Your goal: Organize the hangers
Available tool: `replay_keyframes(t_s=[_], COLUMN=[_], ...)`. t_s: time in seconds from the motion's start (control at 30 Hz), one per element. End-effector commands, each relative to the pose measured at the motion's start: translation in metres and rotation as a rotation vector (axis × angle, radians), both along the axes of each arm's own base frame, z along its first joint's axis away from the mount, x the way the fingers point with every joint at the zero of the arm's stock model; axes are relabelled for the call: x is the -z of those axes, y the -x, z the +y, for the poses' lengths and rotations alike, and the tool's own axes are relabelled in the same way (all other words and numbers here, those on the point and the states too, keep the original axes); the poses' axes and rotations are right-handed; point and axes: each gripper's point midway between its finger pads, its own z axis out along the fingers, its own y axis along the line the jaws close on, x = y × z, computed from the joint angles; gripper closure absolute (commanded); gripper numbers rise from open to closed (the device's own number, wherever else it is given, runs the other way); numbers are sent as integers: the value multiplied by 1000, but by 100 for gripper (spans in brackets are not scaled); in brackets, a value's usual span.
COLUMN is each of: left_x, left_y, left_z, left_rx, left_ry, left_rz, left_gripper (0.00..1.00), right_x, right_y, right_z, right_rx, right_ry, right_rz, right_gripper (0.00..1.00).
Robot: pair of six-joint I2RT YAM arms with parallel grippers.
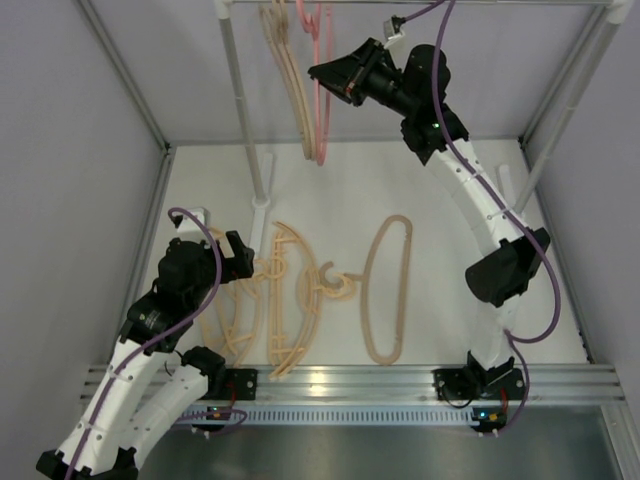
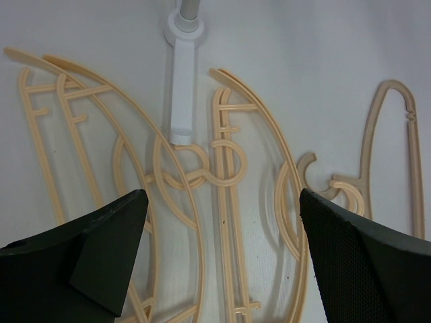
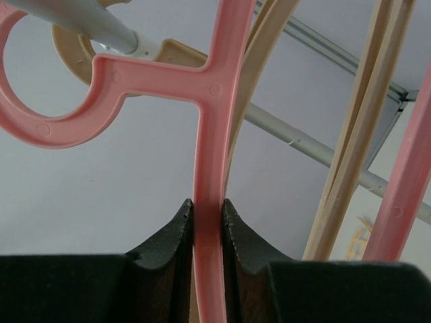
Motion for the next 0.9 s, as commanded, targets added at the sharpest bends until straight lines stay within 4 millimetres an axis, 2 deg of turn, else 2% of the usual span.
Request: replay_keyframes(t_s=[0.0, 0.2, 0.6, 0.87], left_x=[-1, -1, -3, -5], left_y=[-2, -2, -1, 0], left_z=[0, 0, 1, 1], left_rx=[-9, -8, -8, -8], left_ry=[3, 5, 9, 11], left_rz=[-9, -10, -19, -23], left_gripper=[2, 2, 2, 2], right_x=[-27, -25, -10, -13], right_y=[15, 13, -4, -7], right_z=[9, 13, 25, 30], right_rx=[-21, -7, 39, 71], right_ry=[-56, -72, -116, -155], right_rz=[-63, -40, 67, 94], right_gripper=[100, 100, 100, 100])
